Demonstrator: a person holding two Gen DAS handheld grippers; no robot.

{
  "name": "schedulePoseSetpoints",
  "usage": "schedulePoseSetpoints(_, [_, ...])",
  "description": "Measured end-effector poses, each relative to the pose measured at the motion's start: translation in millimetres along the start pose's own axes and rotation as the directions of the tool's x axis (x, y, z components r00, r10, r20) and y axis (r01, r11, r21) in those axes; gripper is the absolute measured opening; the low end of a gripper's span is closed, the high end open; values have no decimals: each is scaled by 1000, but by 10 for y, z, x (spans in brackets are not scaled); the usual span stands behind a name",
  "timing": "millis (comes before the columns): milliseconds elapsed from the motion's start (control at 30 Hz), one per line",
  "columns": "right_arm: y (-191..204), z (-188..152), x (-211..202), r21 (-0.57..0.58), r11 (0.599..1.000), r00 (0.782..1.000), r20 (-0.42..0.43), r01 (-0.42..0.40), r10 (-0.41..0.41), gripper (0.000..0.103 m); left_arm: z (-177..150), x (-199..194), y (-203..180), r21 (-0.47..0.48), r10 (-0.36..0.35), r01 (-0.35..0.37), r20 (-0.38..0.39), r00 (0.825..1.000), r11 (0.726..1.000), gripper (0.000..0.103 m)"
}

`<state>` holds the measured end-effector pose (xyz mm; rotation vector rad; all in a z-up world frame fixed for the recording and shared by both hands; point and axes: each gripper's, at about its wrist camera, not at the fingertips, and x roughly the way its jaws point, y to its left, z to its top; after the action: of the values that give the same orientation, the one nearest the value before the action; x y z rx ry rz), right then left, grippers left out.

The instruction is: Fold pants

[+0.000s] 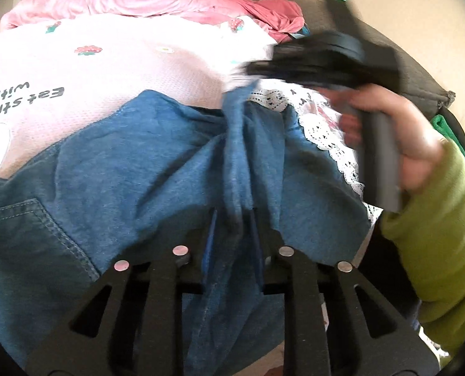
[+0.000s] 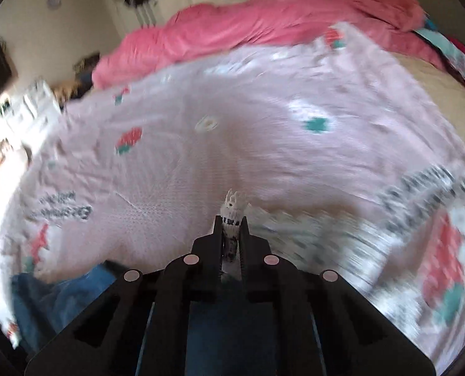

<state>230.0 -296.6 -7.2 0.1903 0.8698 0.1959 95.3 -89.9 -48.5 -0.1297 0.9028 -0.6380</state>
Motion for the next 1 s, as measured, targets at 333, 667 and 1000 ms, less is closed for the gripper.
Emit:
schedulePoseSetpoints(333, [-845, -809, -1009, 242, 968, 996, 60, -72, 60, 9, -10, -38, -117, 103, 80, -83, 33, 996, 991, 7])
schedulePoseSetpoints(667, [-1031, -1325, -1318, 305, 950, 998, 36, -62, 53, 9, -124, -80, -337, 257, 62, -70, 40, 997, 964, 1])
schedulePoseSetpoints(1000, [-1163, -1693, -1511, 323, 943, 995, -16, -84, 95, 9, -287, -323, -553, 354, 34, -46, 40, 999, 934, 1])
